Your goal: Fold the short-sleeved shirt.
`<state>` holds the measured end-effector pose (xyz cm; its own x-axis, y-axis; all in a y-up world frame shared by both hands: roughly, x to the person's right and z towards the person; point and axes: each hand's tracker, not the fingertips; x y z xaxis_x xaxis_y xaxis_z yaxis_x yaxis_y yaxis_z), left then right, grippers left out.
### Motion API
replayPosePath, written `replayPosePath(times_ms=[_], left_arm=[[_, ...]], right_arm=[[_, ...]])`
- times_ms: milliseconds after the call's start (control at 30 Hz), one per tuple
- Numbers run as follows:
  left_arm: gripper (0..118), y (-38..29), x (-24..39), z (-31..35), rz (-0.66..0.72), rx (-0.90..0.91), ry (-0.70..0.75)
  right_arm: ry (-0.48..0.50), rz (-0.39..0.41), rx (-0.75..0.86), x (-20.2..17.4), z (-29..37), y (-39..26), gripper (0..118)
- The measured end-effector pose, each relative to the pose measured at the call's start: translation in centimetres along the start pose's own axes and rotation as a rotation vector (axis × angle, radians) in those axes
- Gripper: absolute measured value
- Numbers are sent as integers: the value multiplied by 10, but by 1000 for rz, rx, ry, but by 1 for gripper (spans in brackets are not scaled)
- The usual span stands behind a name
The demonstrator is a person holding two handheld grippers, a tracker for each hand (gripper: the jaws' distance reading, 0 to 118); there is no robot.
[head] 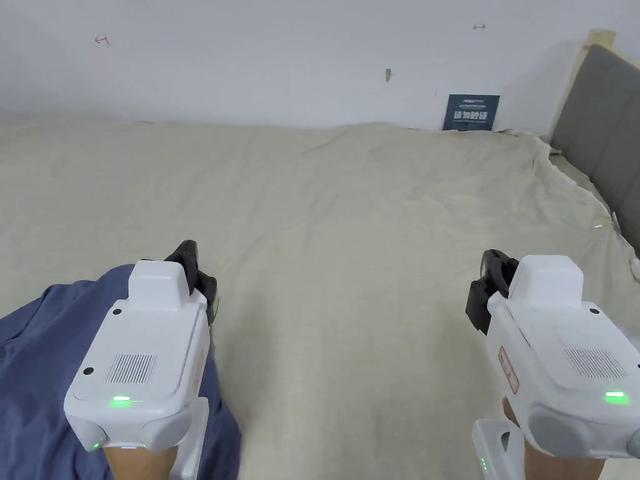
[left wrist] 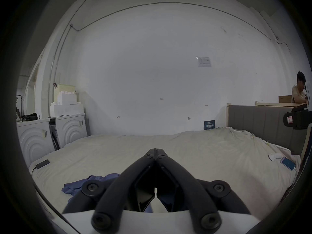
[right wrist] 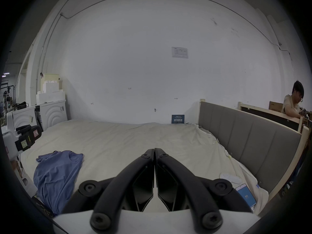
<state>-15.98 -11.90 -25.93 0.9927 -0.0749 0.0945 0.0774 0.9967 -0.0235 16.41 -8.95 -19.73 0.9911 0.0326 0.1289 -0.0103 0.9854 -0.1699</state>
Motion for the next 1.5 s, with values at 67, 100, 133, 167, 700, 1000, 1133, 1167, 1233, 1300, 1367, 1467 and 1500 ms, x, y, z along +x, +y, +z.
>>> replayPosePath(times_ms=[67,100,133,167,700,1000,1133,1167,1233,1300,1367,1467,1500], left_arm=[[0,1,-14,3,10,0,31],[0,1,-22,5,7,2,51],[0,2,-31,7,1,1,81],[0,2,-38,9,0,1,99],[0,-5,-174,72,4,-28,412],[0,-10,-200,92,8,-50,467],[0,-13,-200,83,11,-91,426],[0,-14,-201,80,22,-104,410],[0,-17,-202,71,65,-120,355],[0,-18,-202,60,99,-149,321],[0,-19,-201,45,133,-187,299],[15,-25,-204,7,206,-348,255],[28,-30,-203,-7,210,-418,253]], right_arm=[[34,7,3,-11,-6,3,0],[57,10,6,-18,-10,5,0],[78,15,8,-26,-13,7,0],[96,19,10,-33,-17,8,0],[395,33,26,-173,-48,20,0],[461,41,21,-192,-47,14,0],[446,53,21,-186,-49,14,0],[443,54,20,-183,-49,14,0],[432,55,17,-178,-51,14,0],[419,59,16,-173,-53,15,0],[406,63,16,-167,-54,15,0],[382,68,10,-158,-59,13,0],[372,69,6,-154,-62,12,0]])
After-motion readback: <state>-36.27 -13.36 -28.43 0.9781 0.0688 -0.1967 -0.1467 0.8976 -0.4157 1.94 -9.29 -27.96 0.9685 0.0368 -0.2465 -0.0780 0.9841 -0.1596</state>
